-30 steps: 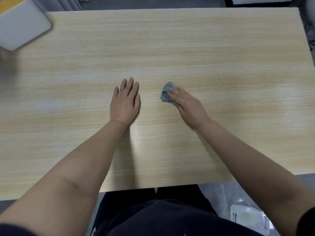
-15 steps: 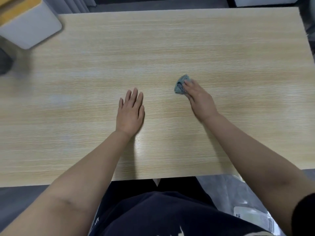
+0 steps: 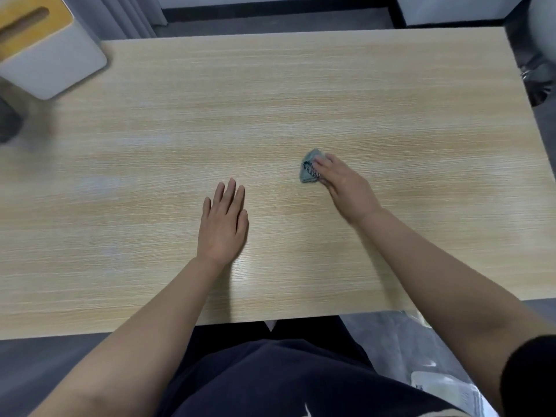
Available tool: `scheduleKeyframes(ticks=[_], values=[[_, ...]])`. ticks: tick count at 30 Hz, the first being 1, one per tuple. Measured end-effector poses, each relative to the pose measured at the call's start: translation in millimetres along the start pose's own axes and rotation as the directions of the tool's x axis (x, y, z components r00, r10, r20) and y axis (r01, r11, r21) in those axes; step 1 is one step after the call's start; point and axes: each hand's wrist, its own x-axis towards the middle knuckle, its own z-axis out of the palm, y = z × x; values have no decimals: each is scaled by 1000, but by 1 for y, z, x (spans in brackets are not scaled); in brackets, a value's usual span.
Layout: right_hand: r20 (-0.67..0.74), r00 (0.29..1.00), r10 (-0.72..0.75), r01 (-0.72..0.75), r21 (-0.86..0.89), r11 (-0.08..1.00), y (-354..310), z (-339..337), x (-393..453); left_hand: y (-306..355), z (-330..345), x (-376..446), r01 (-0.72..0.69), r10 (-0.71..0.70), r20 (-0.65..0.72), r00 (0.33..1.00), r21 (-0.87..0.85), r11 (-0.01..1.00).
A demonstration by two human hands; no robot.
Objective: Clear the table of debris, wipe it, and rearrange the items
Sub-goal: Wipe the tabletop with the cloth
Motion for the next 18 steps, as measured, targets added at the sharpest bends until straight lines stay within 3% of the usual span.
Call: scheduleKeyframes(ticks=[2, 5, 7, 9, 11, 14, 18], values=[[-33, 999, 9, -8, 23, 1000, -13, 11, -15, 0, 0, -2, -3, 3, -2, 1000, 0, 1000], [97, 975, -198, 193, 64, 979, -41, 31, -63, 0, 0, -4, -4, 4, 6, 1000, 11, 1000], [221, 874, -432, 417, 113, 902, -48, 32, -90, 0, 0, -6, -4, 4, 11, 1000, 16, 1000], [237, 797, -556, 550, 96, 830, -40, 23, -85, 0, 1, -7, 2, -2, 21, 1000, 23, 1000], [211, 866, -454, 450, 70, 890, -25, 12, -59, -1, 1, -10, 5, -6, 32, 999, 30, 1000], [95, 982, -166, 168, -9, 986, -7, -1, -22, -1, 1, -18, -6, 5, 36, 999, 23, 1000], [-7, 999, -49, 49, 86, 995, -19, 16, -37, 0, 3, -34, 7, -7, 30, 1000, 4, 1000]])
